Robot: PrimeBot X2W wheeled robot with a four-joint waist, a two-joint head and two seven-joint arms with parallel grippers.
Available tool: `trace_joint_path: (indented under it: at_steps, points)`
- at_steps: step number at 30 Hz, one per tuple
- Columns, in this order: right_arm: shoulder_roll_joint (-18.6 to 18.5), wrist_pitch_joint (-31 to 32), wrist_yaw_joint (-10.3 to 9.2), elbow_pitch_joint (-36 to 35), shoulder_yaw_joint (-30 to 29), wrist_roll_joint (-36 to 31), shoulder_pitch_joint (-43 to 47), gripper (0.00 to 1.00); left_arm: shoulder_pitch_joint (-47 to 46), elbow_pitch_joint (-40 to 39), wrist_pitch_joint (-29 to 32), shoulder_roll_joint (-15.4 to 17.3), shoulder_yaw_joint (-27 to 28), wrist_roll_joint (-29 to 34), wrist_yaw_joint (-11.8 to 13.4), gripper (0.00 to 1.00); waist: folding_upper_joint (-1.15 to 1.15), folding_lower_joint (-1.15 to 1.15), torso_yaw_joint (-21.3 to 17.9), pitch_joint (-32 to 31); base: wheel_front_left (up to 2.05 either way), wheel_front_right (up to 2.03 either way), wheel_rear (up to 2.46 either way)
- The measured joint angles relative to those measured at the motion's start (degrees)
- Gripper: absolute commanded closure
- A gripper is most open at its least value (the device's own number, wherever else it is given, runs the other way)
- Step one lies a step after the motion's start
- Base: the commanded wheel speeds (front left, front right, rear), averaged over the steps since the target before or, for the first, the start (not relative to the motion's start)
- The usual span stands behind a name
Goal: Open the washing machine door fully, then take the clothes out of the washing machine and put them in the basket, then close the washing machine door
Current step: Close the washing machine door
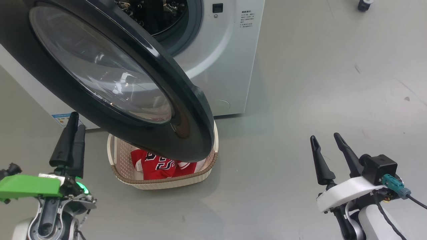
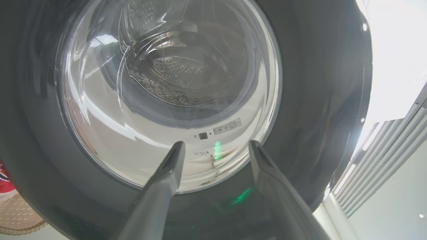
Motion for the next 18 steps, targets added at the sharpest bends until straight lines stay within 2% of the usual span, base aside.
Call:
trace_joint_path:
  at_steps: [2,7,18]
  points:
    - [0.00,-0.01,0.00,0.13,0.00,0.00,0.01,0.00,0.20,-0.63,-0.94,0.81,0.12,2.37,0.00,0.00,0.00,0.00,0.30,-0.36,0.00,0.00,0.00]
    - [-0.10,0.00,0.00,0.18,0.07,0.00,0.20,0.00,2.01,-2.80,-4.16,4.90,-0.14,12.84,0.00,0.00,0.00,0.00,0.95,-1.12,0.00,0.00,0.00]
    - [-0.48,0.00,-0.01,0.22,0.18,0.00,0.40,0.00,5.41,-6.32,-13.04,11.84,-3.64,40.11,0.10,0.00,0.00,0.00,1.57,-2.31,0.00,0.00,0.00]
